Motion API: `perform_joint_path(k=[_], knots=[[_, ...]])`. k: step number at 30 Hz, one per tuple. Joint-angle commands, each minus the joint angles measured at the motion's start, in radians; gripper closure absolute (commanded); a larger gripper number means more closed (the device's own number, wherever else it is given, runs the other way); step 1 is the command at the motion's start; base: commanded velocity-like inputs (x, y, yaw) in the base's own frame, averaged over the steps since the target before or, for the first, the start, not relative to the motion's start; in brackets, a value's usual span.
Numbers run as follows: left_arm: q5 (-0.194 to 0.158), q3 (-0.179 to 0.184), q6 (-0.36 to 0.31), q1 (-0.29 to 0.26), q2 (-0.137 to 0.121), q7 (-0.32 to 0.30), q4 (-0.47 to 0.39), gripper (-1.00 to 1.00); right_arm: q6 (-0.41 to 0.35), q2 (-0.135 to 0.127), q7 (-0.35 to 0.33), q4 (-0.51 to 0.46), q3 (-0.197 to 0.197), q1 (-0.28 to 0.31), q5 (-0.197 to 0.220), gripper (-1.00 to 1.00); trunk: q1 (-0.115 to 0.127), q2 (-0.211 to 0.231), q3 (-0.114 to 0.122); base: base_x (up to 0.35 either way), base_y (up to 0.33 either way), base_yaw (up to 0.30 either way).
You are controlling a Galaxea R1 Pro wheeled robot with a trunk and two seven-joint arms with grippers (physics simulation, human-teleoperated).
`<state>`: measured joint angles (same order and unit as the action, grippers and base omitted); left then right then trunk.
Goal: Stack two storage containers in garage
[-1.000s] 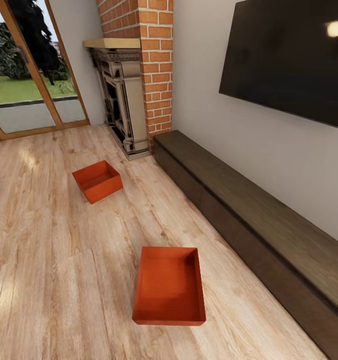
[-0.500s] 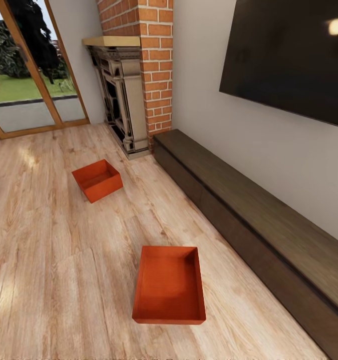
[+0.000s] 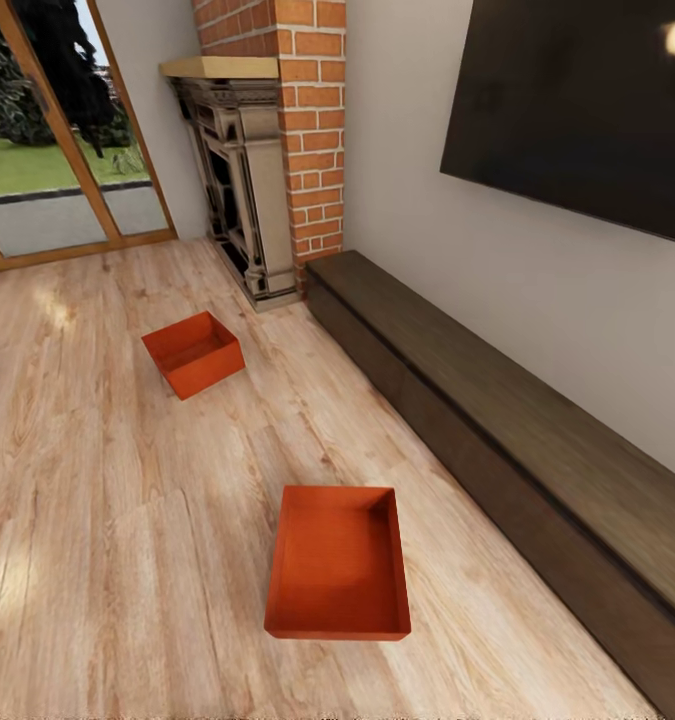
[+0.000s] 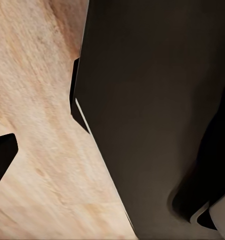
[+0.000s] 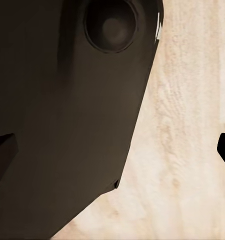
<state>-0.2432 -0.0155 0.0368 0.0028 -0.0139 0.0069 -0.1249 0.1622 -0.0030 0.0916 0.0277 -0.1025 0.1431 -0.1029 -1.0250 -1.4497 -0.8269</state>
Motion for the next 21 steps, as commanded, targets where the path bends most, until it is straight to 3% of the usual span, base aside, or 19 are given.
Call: perform_joint_path(k=[1, 21], knots=[[-0.004, -0.001, 0.002, 0.0, 0.0, 0.001, -0.001, -1.0, 0.003, 0.0, 0.007, 0.003, -0.005, 0.001, -0.011, -1.0, 0.0, 0.0, -0.002, 0.0, 0.0, 0.0], [-0.004, 0.0, 0.002, 0.0, 0.0, 0.001, -0.001, -1.0, 0.003, 0.0, 0.007, 0.003, -0.005, 0.001, -0.011, -1.0, 0.0, 0.0, -0.034, 0.0, 0.0, 0.0]])
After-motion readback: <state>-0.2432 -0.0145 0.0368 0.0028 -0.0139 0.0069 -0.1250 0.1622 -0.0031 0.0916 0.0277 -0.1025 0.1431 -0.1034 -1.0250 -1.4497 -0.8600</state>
